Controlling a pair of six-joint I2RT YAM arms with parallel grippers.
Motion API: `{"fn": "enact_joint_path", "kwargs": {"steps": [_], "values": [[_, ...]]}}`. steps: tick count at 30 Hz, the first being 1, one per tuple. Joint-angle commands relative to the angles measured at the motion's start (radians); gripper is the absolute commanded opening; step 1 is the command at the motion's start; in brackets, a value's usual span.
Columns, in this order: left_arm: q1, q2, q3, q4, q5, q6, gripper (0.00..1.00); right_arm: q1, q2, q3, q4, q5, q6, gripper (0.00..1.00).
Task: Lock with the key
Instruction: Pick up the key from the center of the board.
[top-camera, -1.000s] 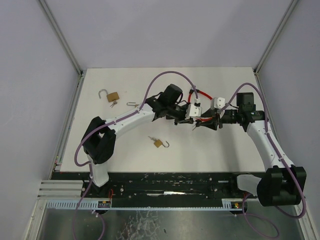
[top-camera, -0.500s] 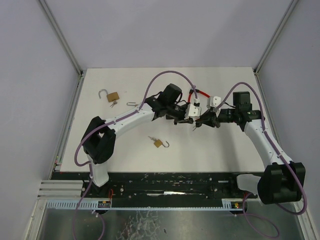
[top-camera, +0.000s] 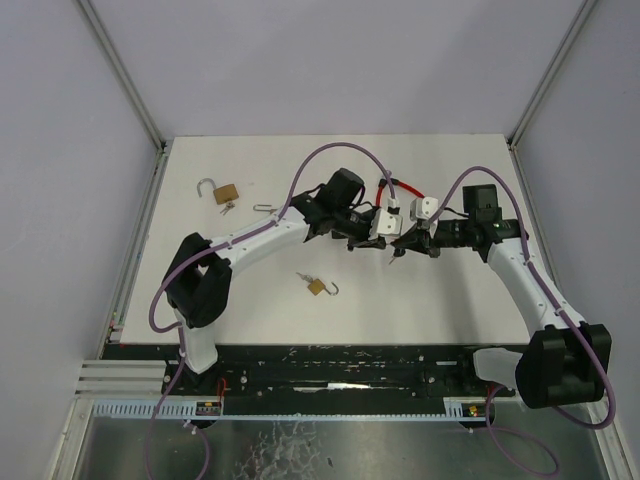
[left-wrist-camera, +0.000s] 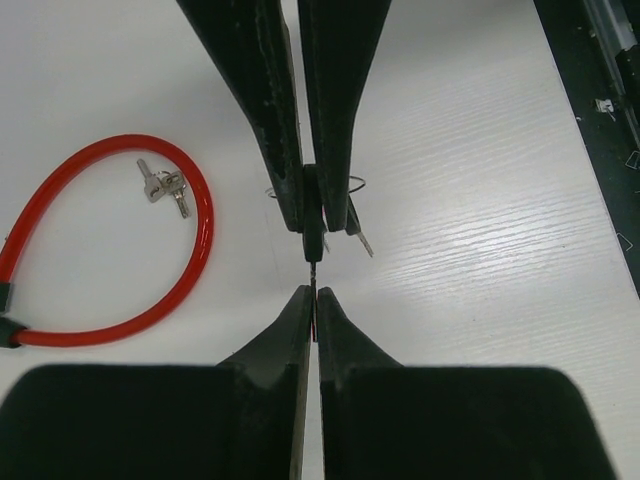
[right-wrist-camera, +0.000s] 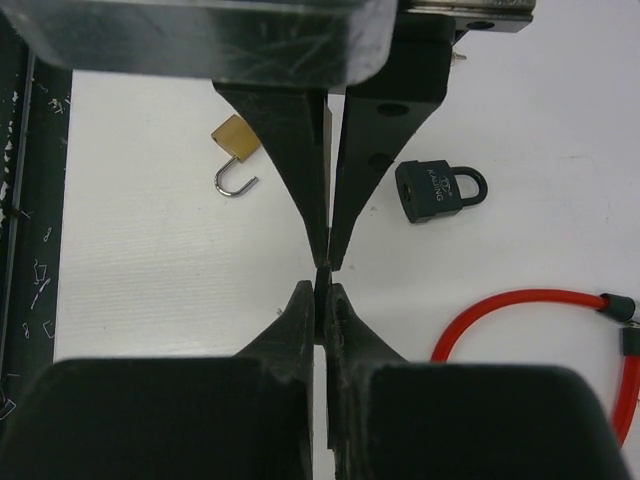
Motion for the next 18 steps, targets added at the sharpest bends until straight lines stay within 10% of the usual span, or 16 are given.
{"fn": "enact_joint_path", "kwargs": {"steps": [1,18], "values": [[0.001,-0.039,-0.003,0.031,0.019,0.003,0.01,0.009,0.003,0.061,-0.124,0.028,-0.086,0.0],[0.025,-0.161,-0.179,0.3,0.002,-0.097,0.41,-0.005,-0.028,0.077,-0.069,0.019,0.054,0.0]]}}
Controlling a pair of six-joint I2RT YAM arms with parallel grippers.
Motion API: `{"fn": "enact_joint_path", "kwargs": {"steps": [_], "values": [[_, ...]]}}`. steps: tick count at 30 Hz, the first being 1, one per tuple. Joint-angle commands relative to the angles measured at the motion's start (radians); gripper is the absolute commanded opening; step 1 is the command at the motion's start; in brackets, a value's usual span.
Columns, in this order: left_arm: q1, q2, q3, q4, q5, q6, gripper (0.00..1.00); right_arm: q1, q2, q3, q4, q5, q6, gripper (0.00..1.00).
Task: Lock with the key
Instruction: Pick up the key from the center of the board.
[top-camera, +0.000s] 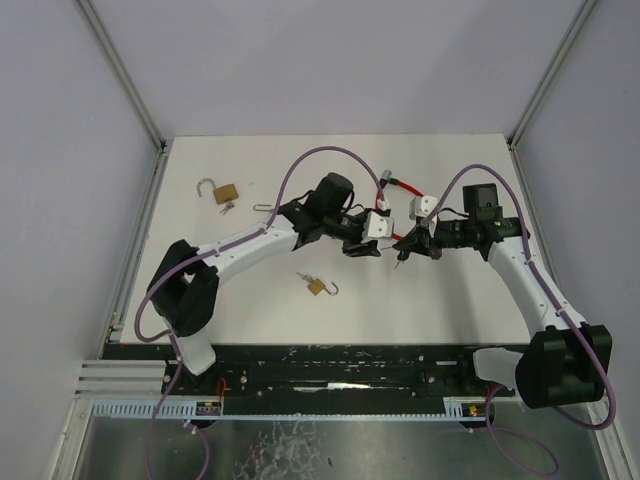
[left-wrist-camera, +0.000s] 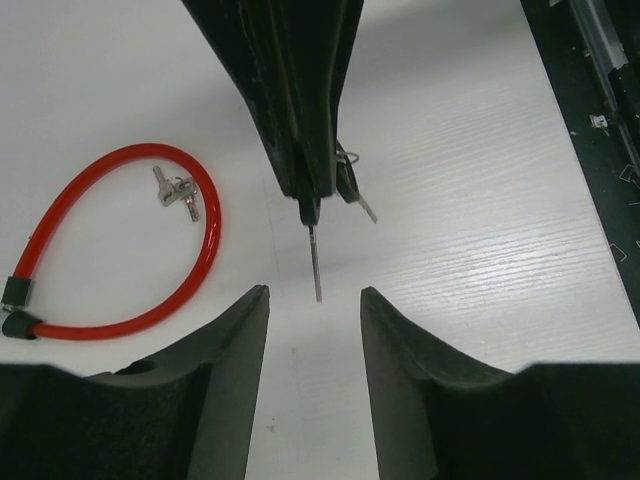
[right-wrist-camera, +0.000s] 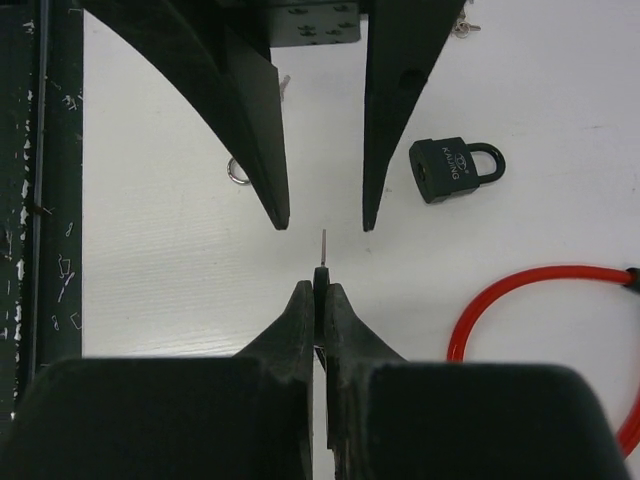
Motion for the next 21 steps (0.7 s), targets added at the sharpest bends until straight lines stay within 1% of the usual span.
{"fn": "enact_joint_path", "kwargs": {"steps": [1,5,7,14,21], "values": [[0.026,-0.109,-0.116,0.258,-0.001,-0.085,0.43,-0.011,-0.029,0.049,0.019,-0.022,0.063,0.0],[0.044,-0.18,-0.245,0.461,0.008,-0.163,0.5,-0.028,-0.033,0.049,0.035,-0.05,0.102,0.0],[0.048,-0.197,-0.275,0.517,0.02,-0.176,0.52,-0.035,-0.034,0.049,0.036,-0.068,0.117,0.0],[0.049,-0.166,-0.301,0.562,0.134,-0.104,0.53,-0.054,-0.048,0.046,0.038,-0.153,0.141,0.0],[0.047,-0.149,-0.279,0.533,0.145,-0.101,0.53,-0.056,-0.06,0.032,0.051,-0.168,0.147,0.0]]}}
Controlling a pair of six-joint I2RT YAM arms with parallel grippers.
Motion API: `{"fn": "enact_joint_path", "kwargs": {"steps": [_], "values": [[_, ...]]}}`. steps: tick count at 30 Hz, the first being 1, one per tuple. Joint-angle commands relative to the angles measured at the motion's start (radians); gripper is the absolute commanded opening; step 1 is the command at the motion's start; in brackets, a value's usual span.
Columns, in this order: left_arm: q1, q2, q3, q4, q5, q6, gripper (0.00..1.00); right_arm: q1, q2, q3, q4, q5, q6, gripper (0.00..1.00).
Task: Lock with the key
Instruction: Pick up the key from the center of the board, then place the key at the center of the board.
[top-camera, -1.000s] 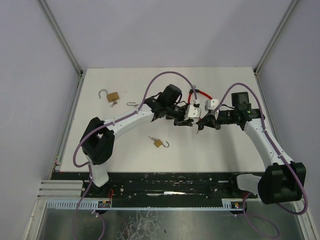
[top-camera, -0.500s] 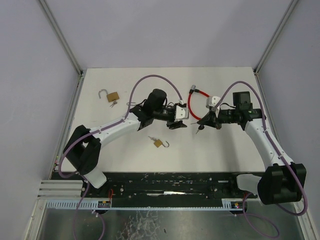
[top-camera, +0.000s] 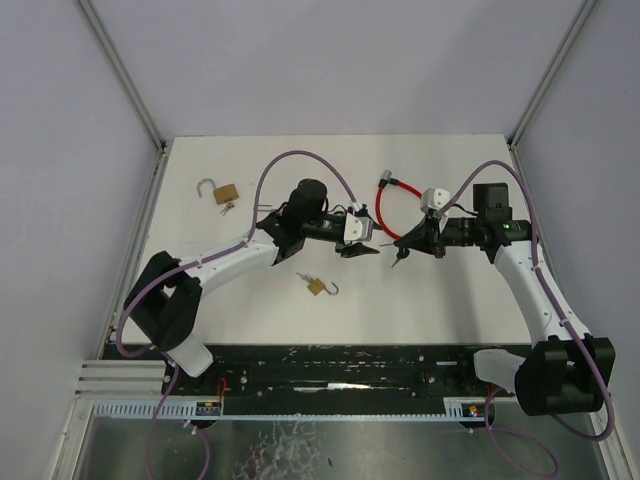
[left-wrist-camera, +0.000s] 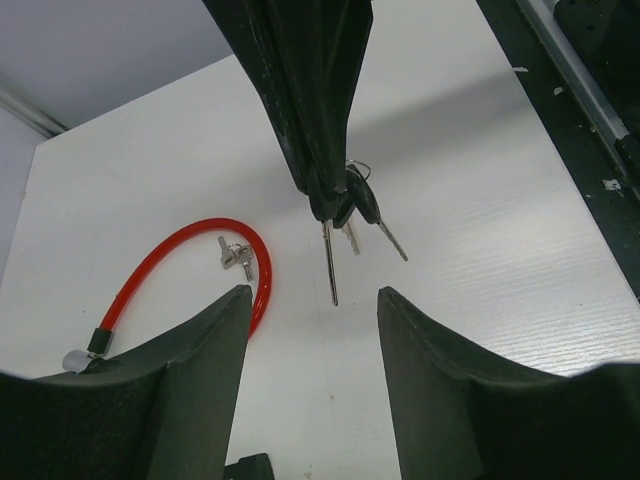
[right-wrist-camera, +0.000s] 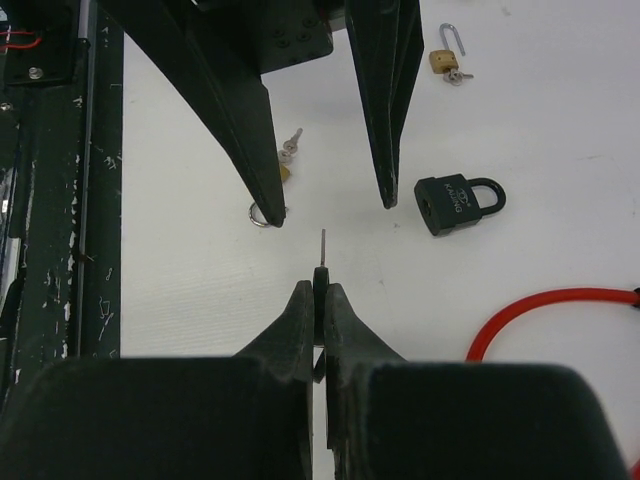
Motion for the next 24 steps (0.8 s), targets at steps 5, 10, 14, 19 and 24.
{"fn": "enact_joint_path", "kwargs": {"steps": [5,10,14,19,24], "values": [[0.001,0.012,0.009,0.085,-0.005,-0.001,0.52,-0.009,-0.025,0.025,0.025,-0.053,0.023,0.0],[0.001,-0.043,-0.097,0.297,-0.108,-0.078,0.53,-0.009,-0.027,0.012,0.028,-0.033,0.017,0.0],[0.002,-0.078,-0.175,0.483,-0.256,-0.193,0.58,-0.01,-0.02,0.01,0.028,-0.022,0.021,0.0],[0.002,-0.14,-0.261,0.684,-0.707,-0.436,0.81,-0.009,0.03,0.013,-0.003,0.021,0.02,0.0],[0.011,-0.152,-0.187,0.51,-0.971,-0.618,0.96,-0.009,0.153,0.081,-0.121,0.068,0.001,0.0]]}}
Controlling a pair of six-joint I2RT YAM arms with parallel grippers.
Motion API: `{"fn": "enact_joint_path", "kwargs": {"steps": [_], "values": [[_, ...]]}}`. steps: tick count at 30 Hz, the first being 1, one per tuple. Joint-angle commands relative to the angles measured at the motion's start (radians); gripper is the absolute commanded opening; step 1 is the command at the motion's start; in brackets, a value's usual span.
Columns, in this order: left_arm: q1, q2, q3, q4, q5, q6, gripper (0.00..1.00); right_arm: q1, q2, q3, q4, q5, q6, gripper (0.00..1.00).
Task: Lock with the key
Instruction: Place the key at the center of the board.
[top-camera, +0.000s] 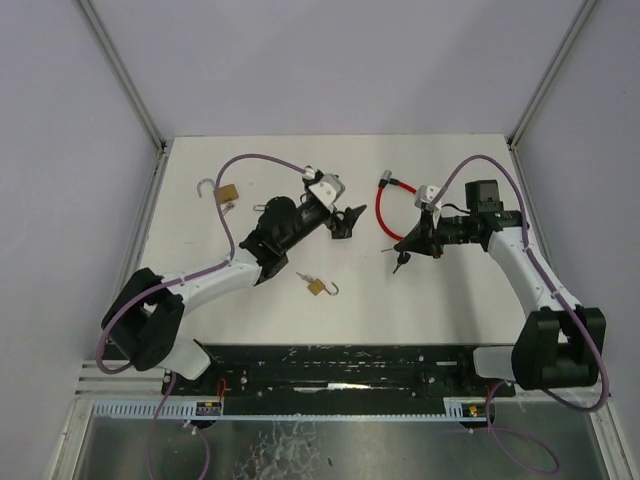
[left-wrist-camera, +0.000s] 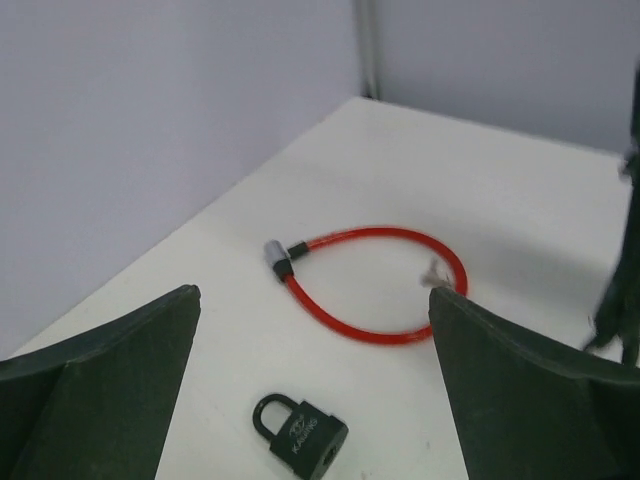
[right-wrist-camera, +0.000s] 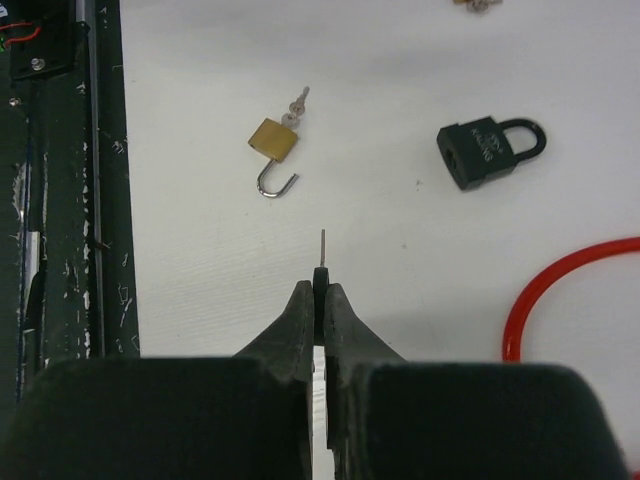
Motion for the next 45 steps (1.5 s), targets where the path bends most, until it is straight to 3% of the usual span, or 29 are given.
{"fn": "enact_joint_path", "kwargs": {"steps": [1,7,13,17,20,23,29,36,45], "values": [[0.013,0.002,0.114,-0.088,-0.329,-0.241,0.96,-0.004,0.101,0.083,-0.103,0.038,-0.002,0.0],[0.043,0.103,0.221,-0.264,-0.297,-0.489,0.94,-0.003,0.246,0.12,-0.11,0.127,0.13,0.0],[0.066,0.173,0.243,-0.342,-0.4,-0.776,0.9,0.003,0.375,0.155,-0.098,0.196,0.231,0.0],[0.066,0.278,0.319,-0.483,-0.436,-0.912,0.83,0.004,0.392,0.146,-0.056,0.178,0.268,0.0],[0.067,0.336,0.399,-0.604,-0.479,-0.963,0.74,0.004,0.371,0.105,0.021,0.181,0.284,0.0],[0.066,0.364,0.433,-0.666,-0.512,-0.995,0.73,0.003,0.324,0.04,0.125,0.205,0.292,0.0],[0.066,0.412,0.479,-0.76,-0.539,-1.075,0.74,0.003,0.308,-0.007,0.189,0.204,0.296,0.0],[0.067,0.541,0.676,-1.006,-0.578,-1.113,0.77,0.007,0.314,-0.005,0.205,0.223,0.322,0.0],[0.066,0.575,0.711,-1.049,-0.566,-1.142,0.8,0.019,0.323,-0.054,0.349,0.254,0.445,0.0]]}}
